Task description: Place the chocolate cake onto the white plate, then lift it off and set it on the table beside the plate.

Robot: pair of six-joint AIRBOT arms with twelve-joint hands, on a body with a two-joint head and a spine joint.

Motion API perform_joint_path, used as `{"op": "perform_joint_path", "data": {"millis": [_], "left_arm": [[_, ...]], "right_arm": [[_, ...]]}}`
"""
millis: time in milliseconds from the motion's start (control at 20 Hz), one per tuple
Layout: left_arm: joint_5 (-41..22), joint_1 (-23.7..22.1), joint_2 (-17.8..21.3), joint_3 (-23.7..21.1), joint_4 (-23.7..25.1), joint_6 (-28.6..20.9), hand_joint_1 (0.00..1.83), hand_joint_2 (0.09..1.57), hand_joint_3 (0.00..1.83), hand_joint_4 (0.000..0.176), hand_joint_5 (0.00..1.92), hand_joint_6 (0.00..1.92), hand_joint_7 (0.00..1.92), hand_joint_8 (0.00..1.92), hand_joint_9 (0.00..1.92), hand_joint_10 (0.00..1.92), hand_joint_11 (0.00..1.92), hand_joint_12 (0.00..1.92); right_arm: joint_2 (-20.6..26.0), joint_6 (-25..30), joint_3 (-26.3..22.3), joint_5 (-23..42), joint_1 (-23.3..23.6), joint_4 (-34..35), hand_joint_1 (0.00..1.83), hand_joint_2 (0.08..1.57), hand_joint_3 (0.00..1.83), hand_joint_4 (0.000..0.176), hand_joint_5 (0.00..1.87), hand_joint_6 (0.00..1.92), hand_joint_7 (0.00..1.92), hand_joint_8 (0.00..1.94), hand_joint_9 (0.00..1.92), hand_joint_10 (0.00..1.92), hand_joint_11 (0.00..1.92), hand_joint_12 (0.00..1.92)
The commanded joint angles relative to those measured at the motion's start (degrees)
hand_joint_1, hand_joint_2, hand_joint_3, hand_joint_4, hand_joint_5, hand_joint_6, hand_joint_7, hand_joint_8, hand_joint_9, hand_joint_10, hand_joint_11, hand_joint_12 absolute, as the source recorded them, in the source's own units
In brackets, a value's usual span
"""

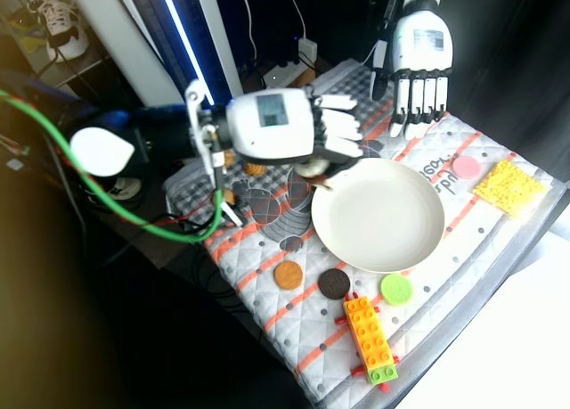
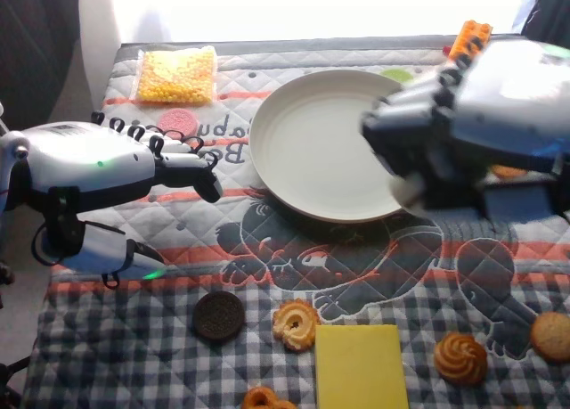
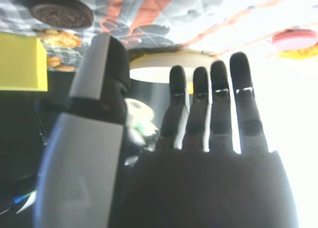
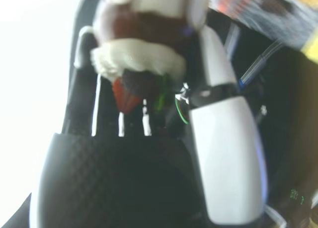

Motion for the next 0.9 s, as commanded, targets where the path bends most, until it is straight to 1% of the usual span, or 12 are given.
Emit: {"op": "perform_joint_path", "data": {"millis": [0,150,200,250,350,500,600,650,700,750,800,850], "left_arm": [[-3.76,-0.13,0.61,0.23,-1.17,-0.18,0.88,1.16,0.00,0.017,0.12,0.67,0.04,0.58,0.00,0.71,0.00,1.50],[-3.79,-0.04,0.69,0.42,-1.80,-0.18,0.83,1.16,0.00,0.006,0.10,0.71,0.03,0.65,0.00,0.70,0.00,1.47],[-3.79,0.02,0.69,0.45,-1.88,-0.18,0.82,1.16,0.00,0.013,0.08,0.74,0.01,0.69,0.00,0.70,0.00,1.47],[-3.78,0.05,0.69,0.45,-1.94,-0.18,0.80,1.17,0.00,0.037,0.04,0.82,0.00,0.69,0.00,0.70,0.00,1.52],[-3.79,0.08,0.69,0.49,-2.22,-0.18,0.82,1.16,0.00,0.028,0.03,0.86,0.00,0.71,0.00,0.76,0.00,1.60],[-3.85,0.08,0.67,0.49,-2.33,-0.18,0.82,1.16,0.00,0.041,0.02,0.88,0.00,0.69,0.00,0.69,0.00,1.58],[-3.91,0.08,0.67,0.49,-2.49,-0.18,0.81,1.16,0.00,0.021,0.02,0.92,0.00,0.76,0.00,0.76,0.00,1.63],[-3.98,0.07,0.67,0.48,-2.49,-0.18,0.80,1.16,0.00,0.030,0.01,0.93,0.00,0.76,0.00,0.79,0.00,1.64],[-3.99,0.07,0.67,0.48,-2.50,-0.18,0.81,1.17,0.00,0.027,0.02,0.93,0.00,0.77,0.00,0.79,0.00,1.64],[-4.01,0.07,0.67,0.49,-2.50,-0.18,0.83,1.16,0.00,0.022,0.02,0.93,0.00,0.74,0.00,0.80,0.00,1.66],[-4.02,0.08,0.67,0.51,-2.54,-0.18,0.85,1.15,0.00,0.017,0.03,0.93,0.00,0.73,0.00,0.80,0.00,1.67],[-4.03,0.14,0.67,0.55,-2.63,-0.18,0.84,1.16,0.00,0.027,0.02,0.93,0.00,0.68,0.00,0.73,0.00,1.65]], "right_arm": [[1.09,0.39,-0.86,6.16,-0.05,1.46,1.21,1.38,0.01,0.000,0.43,1.69,0.49,1.74,0.54,1.88,0.63,1.92],[4.10,4.46,-2.55,6.16,-2.95,-1.83,1.25,1.38,0.01,0.000,0.37,1.75,0.51,1.69,0.57,1.87,0.54,1.92],[4.59,6.36,-2.66,6.07,-3.73,-3.13,1.25,1.38,0.01,0.000,0.38,1.74,0.53,1.66,0.57,1.87,0.55,1.92],[4.86,8.05,-2.66,5.63,-4.47,-4.16,1.09,1.40,0.01,0.000,0.40,1.75,0.58,1.71,0.48,1.91,0.46,1.92],[4.86,9.70,-2.63,4.02,-5.81,-5.97,1.24,1.41,0.01,0.000,0.32,1.77,0.51,1.76,0.52,1.92,0.42,1.92],[3.74,11.93,-1.73,2.72,-8.17,-7.40,1.26,1.40,0.00,0.000,0.32,1.73,0.53,1.76,0.54,1.91,0.46,1.92],[2.37,13.89,-0.69,1.83,-9.23,-8.58,1.02,1.43,0.01,0.000,0.37,1.82,0.52,1.78,0.31,1.87,0.33,1.92],[1.98,14.57,-0.44,1.16,-9.27,-9.28,1.12,1.32,0.00,0.000,0.16,1.47,0.24,1.47,0.16,1.71,0.23,1.92],[1.68,15.00,-0.28,0.73,-9.27,-9.81,1.12,1.29,0.00,0.000,0.06,1.25,0.13,1.17,0.03,1.46,0.05,1.92],[1.53,15.27,-0.20,0.34,-9.35,-10.21,1.03,1.26,0.00,0.000,0.01,0.86,0.04,0.63,0.01,0.83,0.01,1.83],[1.56,15.28,-0.27,0.26,-9.43,-10.28,0.93,1.24,0.00,0.000,0.00,0.51,0.01,0.30,0.00,0.38,0.00,1.53],[1.87,15.31,-0.42,0.26,-9.43,-10.28,0.76,1.18,0.00,0.019,0.00,0.10,0.00,0.06,0.00,0.08,0.00,1.01]]}}
